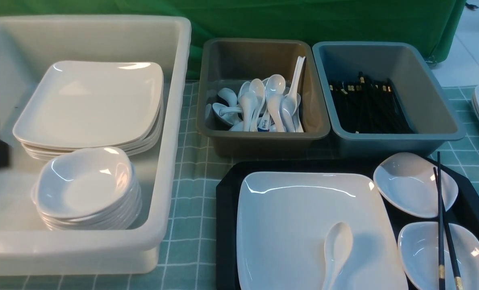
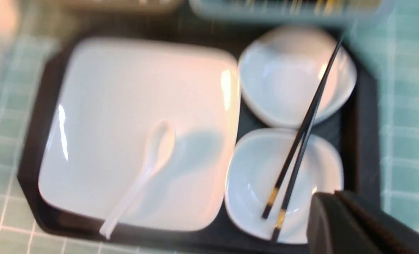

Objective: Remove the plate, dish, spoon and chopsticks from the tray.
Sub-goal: Use the right arm to grab a pair of chopsticks from the plate

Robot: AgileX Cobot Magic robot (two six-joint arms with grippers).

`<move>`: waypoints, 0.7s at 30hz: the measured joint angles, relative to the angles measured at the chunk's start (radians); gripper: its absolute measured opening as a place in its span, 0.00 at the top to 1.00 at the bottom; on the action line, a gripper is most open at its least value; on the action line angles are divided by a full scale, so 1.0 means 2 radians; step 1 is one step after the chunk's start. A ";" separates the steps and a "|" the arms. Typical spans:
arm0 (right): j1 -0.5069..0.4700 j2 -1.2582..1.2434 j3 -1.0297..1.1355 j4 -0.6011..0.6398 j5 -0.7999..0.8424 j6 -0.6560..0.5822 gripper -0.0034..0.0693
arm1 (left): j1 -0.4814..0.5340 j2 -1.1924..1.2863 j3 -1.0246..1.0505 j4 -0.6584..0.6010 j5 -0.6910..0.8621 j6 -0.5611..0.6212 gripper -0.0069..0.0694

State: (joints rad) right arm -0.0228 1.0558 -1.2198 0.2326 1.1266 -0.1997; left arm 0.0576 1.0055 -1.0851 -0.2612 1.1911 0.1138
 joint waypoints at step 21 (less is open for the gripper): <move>0.075 0.311 0.099 -0.128 -0.154 0.136 0.26 | -0.334 0.030 0.161 0.137 -0.127 -0.151 0.91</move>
State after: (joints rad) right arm 0.1267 1.6770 -1.0209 -0.0226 0.8180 0.0720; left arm -0.6103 1.0659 -0.7630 0.0136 0.9368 -0.1876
